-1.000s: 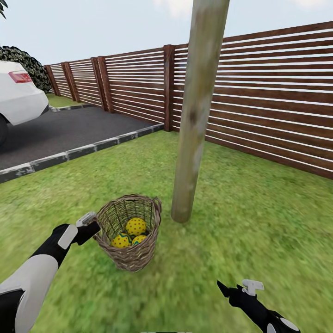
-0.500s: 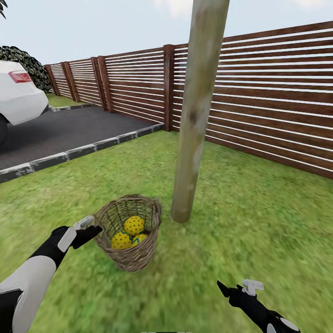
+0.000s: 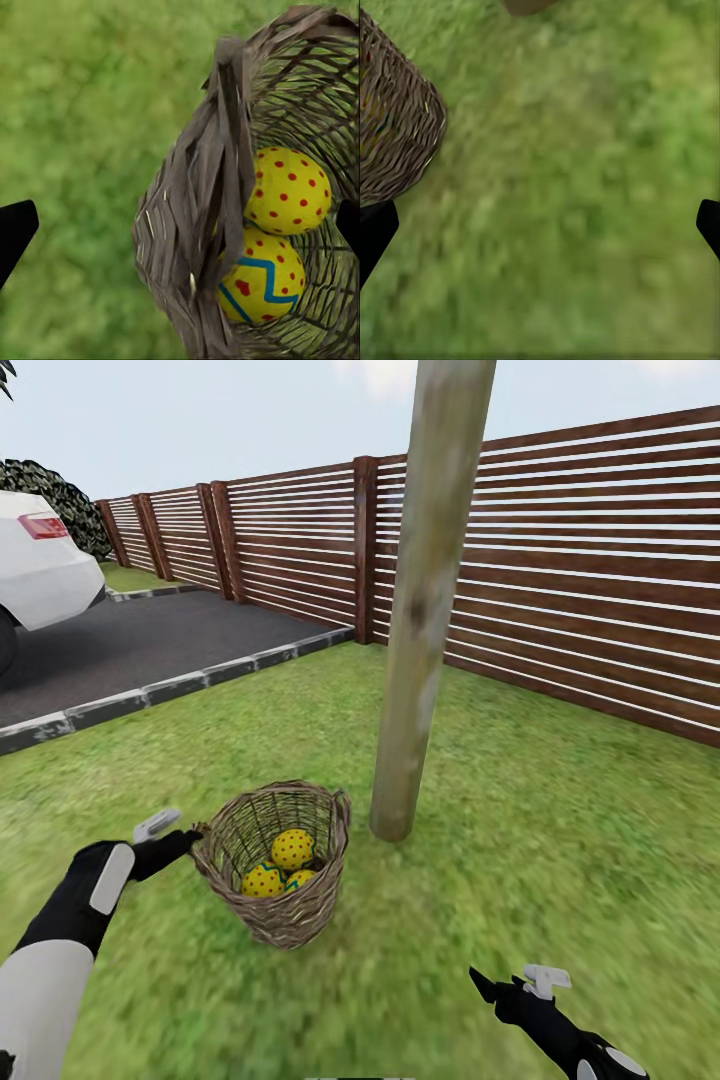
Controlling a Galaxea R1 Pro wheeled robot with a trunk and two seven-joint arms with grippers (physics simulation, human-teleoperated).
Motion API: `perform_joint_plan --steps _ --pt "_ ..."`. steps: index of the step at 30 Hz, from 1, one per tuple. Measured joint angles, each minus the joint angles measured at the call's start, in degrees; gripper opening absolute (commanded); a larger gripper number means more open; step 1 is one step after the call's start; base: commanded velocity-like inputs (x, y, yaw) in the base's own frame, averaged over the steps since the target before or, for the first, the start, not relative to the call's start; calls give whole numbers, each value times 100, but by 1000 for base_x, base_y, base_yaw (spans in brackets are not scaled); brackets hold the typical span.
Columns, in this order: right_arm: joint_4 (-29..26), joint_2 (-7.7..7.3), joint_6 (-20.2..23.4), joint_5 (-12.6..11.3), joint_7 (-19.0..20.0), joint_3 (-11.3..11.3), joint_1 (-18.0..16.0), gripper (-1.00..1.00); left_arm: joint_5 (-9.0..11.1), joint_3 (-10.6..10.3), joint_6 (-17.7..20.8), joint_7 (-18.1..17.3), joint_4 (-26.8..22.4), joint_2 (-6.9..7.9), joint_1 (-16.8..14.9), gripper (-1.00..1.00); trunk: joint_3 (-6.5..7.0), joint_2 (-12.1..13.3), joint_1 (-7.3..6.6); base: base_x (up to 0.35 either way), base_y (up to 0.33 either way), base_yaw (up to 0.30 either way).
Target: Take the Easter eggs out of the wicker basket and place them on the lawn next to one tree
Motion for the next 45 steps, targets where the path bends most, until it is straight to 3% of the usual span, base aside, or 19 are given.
perform_joint_plan --steps 3,8,10,11,12,13,14,16,19,22,24,29,33,34,35,37,39,41,45 --pt "0 0 0 -6 0 0 0 100 -2 55 118 3 -290 -3 101 100 0 0 0 0 0 0" --pt "3 6 0 15 -18 83 0 100 -8 406 290 4 -498 9 137 100 0 0 0 0 0 0" --pt "-7 1 7 51 -97 395 0 100 -12 644 645 4 -727 13 174 100 0 0 0 0 0 0" --pt "-48 -6 11 71 -250 617 0 100 -13 862 847 4 -923 14 207 100 0 0 0 0 0 0" --pt "-75 -7 12 76 -340 692 0 100 -8 946 906 4 -1005 14 219 100 0 0 0 0 0 0" --pt "-225 3 28 87 -856 930 -1 100 -16 1239 1080 4 -1318 12 289 100 0 0 0 0 0 0" --pt "-403 22 40 108 -1530 1216 -27 100 -8 1395 1214 4 -1573 10 369 100 0 0 0 0 0 0" --pt "-669 119 120 263 -2552 1841 -169 100 3 1493 1382 4 -1877 4 446 100 0 0 0 0 0 0" --pt "-858 417 360 612 -4335 2900 -603 100 7 1534 1595 3 -2195 -6 490 100 1 0 0 0 0 0" --pt "-906 930 457 743 -6068 3487 -1138 100 4 1536 1677 3 -2374 -12 502 100 1 0 0 0 0 0" --pt "-988 1112 458 777 -6493 3639 -1296 100 3 1531 1696 4 -2413 -12 505 100 0 0 0 0 0 0" --pt "-1458 1217 429 791 -6725 3950 -1475 100 0 1517 1707 4 -2441 -13 508 100 0 0 0 0 0 0" --pt "-1761 1202 428 1026 -6759 5050 -1502 100 0 1502 1710 4 -2446 -16 508 100 0 0 0 0 0 0" --pt "-1784 1216 429 1279 -6789 5425 -1503 100 0 1488 1714 4 -2446 -21 508 100 0 0 0 0 0 0" --pt "-1790 1221 428 1381 -6806 5556 -1505 100 0 1476 1715 4 -2446 -22 508 100 0 0 0 0 0 15" --pt "-1803 1235 409 1893 -6852 5926 -1508 100 7 1301 1721 4 -2452 -28 508 100 0 0 0 0 0 124" --pt "-1811 1247 377 2157 -6885 6027 -1507 100 5 1158 1727 4 -2465 -12 508 100 3 0 0 0 0 215" --pt "-1811 1257 162 2255 -7165 6019 -1502 100 4 1078 1736 4 -2500 -10 507 100 9 0 0 0 0 253" --pt "-1776 1269 24 1947 -7454 6002 -1502 100 12 1021 1741 4 -2524 -103 507 100 16 0 0 0 0 281"
